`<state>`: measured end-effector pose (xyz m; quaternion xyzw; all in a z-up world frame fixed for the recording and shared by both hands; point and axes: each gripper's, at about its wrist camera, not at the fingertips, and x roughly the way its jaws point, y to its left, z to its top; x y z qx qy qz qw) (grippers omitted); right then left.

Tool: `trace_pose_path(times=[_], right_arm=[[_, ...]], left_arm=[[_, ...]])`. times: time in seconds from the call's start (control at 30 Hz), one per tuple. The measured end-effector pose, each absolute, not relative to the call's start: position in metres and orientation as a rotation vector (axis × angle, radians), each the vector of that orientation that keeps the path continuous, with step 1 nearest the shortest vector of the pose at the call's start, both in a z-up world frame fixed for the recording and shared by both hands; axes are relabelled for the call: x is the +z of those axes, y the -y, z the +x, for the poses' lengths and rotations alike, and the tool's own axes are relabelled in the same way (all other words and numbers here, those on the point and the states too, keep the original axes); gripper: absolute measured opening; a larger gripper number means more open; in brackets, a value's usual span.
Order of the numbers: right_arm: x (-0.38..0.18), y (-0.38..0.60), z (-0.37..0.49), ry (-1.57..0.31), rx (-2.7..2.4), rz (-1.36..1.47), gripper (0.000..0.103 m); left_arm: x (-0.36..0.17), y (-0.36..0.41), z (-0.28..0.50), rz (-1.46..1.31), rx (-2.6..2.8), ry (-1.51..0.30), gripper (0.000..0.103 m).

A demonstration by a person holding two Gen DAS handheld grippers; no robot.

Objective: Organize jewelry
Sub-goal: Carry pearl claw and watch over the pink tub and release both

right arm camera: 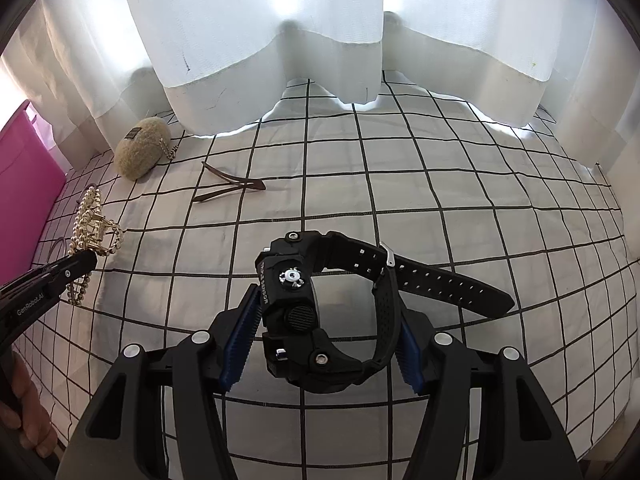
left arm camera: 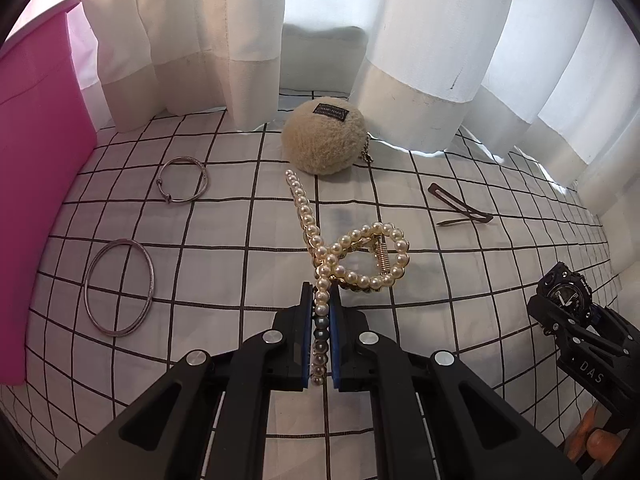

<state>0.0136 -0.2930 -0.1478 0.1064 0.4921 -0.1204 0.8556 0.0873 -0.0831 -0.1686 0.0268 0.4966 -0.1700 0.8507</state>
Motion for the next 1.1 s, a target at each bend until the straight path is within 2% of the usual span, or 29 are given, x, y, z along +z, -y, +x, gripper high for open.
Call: trace_pose_path(times=[0.27, 0.6, 1.1], right_arm=[[-0.122, 0.284, 0.01, -0.99, -0.222, 0.213, 0.059], [-0.056, 0.245, 0.032, -0.904, -0.13, 0.148, 0.059], [0.063, 0.098, 0.105, -0.685, 0.19, -0.006, 0.059]], left_arm=[[-0.13, 0.071, 0.075, 0.032, -0.365, -0.975, 0.008], [-0.071, 0.04, 0.07, -0.02, -0.326, -0.91, 0.008], [0.042, -0.087, 0.082, -0.056, -0.133, -0.718, 0.008]])
